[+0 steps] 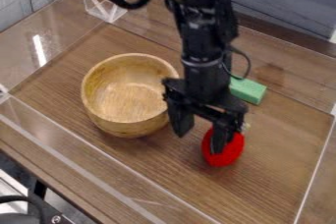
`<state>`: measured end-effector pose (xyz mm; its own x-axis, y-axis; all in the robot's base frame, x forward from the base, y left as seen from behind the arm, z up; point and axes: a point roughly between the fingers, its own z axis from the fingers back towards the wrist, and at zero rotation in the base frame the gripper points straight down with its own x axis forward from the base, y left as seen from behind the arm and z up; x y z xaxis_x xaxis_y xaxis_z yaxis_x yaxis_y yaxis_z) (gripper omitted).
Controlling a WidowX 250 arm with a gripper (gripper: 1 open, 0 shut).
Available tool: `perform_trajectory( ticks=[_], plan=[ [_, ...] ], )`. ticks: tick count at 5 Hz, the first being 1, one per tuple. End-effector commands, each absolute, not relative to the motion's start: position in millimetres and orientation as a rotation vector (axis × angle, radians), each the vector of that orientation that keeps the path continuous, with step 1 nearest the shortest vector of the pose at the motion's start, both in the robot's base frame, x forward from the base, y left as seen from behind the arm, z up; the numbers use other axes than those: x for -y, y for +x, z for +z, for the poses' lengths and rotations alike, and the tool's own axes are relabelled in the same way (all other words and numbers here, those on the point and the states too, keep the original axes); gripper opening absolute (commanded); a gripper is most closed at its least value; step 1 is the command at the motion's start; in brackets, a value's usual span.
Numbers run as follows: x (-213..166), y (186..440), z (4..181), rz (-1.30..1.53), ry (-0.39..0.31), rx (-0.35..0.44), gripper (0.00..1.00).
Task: Move the red object to the right
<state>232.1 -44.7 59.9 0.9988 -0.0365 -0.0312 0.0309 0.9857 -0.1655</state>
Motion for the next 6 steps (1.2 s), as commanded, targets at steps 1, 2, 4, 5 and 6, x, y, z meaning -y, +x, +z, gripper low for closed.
perform_trajectory(
  ticks=[1,2,4,5,6],
  plan=[
    [32,248,90.9,-0.009,-0.147,0.064,1.0],
    [15,247,117.2,0.056,-0.102,0.136,1.0],
    [-11,262,129.7,0.121,-0.063,0.233,1.0],
    [-13,265,123.8,0.125,-0.058,0.231,1.0],
    [-20,270,105.5,0.135,-0.05,0.219,1.0]
  ],
)
